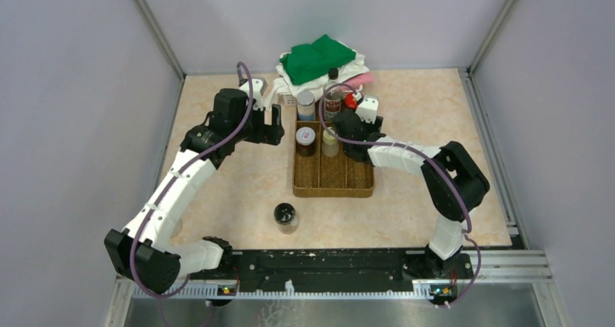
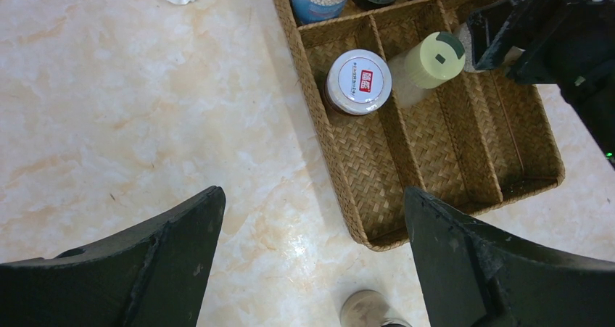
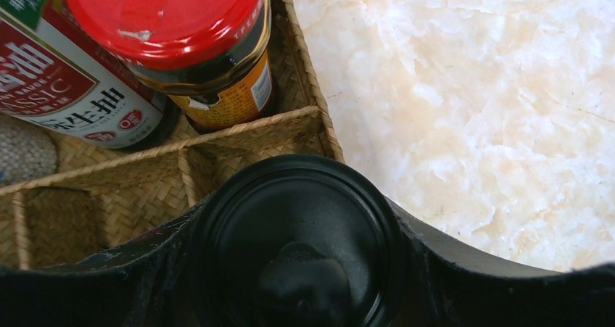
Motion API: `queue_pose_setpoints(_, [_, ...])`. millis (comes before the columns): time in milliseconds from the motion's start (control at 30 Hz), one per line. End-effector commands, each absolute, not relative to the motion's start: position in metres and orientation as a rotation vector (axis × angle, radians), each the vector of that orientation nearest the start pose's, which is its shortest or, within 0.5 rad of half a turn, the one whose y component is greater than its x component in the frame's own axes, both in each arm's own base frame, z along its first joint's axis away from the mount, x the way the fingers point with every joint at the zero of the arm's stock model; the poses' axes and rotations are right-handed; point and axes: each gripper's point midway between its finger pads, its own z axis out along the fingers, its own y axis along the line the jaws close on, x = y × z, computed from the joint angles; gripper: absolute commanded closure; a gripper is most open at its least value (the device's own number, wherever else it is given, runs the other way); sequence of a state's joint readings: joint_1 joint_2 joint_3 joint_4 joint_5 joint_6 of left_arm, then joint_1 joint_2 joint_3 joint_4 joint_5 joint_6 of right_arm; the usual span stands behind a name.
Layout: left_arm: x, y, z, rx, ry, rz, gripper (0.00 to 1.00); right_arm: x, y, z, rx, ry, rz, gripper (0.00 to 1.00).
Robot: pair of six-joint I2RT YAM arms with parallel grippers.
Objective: Organize the condiment bottles
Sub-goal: Place the bottle in the storage box.
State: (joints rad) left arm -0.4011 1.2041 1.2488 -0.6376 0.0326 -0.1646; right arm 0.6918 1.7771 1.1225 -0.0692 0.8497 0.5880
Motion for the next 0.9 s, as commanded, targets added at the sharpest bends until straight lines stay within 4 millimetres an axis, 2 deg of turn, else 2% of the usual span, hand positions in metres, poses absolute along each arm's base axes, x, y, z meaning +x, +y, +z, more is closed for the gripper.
queue_pose_setpoints(0, [0.32, -0.148, 0.264, 0.285, 2.135, -0.361, 0.01, 0.435, 0.201, 0.134, 0.349, 1.906, -0.146, 0.71])
queue_pose_setpoints(167, [0.32, -0.148, 0.263, 0.277, 2.137, -0.358, 0.01, 0.435, 0.203, 0.127, 0.34, 1.92, -0.142, 0.69])
queue_pose_setpoints(200, [0.32, -0.148, 0.263, 0.275, 2.137, -0.359, 0.01, 0.435, 0.203, 0.127, 0.34, 1.92, -0.143, 0.65])
queue_pose_setpoints(300, [0.32, -0.148, 0.259, 0.271, 2.144, -0.361, 0.01, 0.433, 0.203, 0.125, 0.338, 1.93, -0.137, 0.42])
queue_pose_setpoints(500, [0.321, -0.148, 0.261, 0.265, 2.14, -0.359, 0.01, 0.423, 0.199, 0.127, 0.338, 1.937, -0.114, 0.34])
queue_pose_setpoints(533, [0.321, -0.147, 0.261, 0.263, 2.141, -0.359, 0.01, 0.422, 0.198, 0.127, 0.34, 1.939, -0.113, 0.29])
queue_pose_setpoints(700, [0.32, -0.147, 0.261, 0.255, 2.141, -0.362, 0.01, 0.414, 0.194, 0.13, 0.337, 1.942, -0.097, 0.17])
queue_pose_setpoints(867, [0.32, -0.145, 0.261, 0.246, 2.14, -0.346, 0.01, 0.406, 0.193, 0.14, 0.324, 1.936, -0.089, 0.15])
